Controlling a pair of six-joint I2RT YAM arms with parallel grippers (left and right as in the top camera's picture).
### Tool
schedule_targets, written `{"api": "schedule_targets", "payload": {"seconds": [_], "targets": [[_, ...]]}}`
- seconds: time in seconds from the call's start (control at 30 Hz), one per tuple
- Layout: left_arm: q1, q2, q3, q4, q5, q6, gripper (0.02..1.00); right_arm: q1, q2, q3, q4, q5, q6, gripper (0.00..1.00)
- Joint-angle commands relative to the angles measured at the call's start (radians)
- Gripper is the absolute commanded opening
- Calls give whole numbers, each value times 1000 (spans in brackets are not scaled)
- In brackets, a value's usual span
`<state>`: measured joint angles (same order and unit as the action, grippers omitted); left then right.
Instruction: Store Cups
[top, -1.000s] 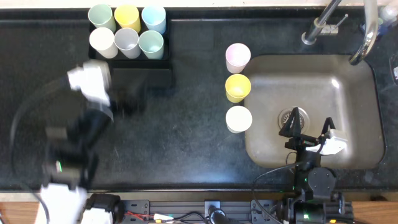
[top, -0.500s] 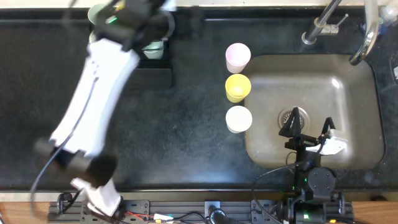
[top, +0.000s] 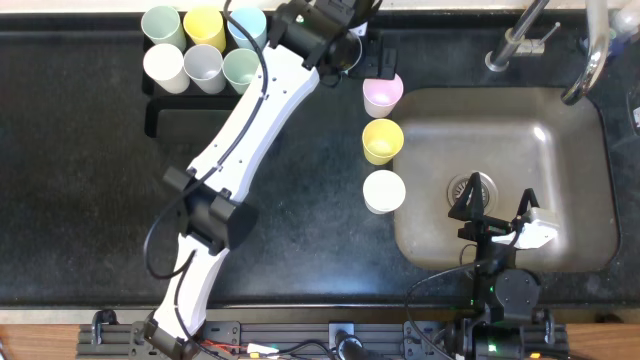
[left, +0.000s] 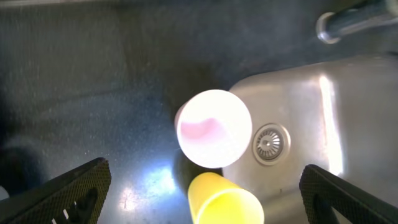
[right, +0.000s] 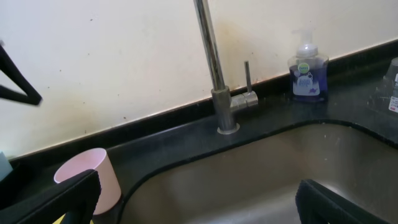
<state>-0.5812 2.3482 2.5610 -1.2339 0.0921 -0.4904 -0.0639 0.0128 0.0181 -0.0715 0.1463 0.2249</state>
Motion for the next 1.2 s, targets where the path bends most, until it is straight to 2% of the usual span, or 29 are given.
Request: {"api": "schedule_targets", "payload": {"seconds": [0.03,0.53,1.2], "targets": [[14,58,32,-3,-21,-40,1000,2,-9,-13,6,2,4,996],[36,164,32,-31,20,-92,1000,2,-9,-14,6,2,3,998],[36,207,32,-3,19,-114,998,2,-9,-13,6,2,4,998]]}}
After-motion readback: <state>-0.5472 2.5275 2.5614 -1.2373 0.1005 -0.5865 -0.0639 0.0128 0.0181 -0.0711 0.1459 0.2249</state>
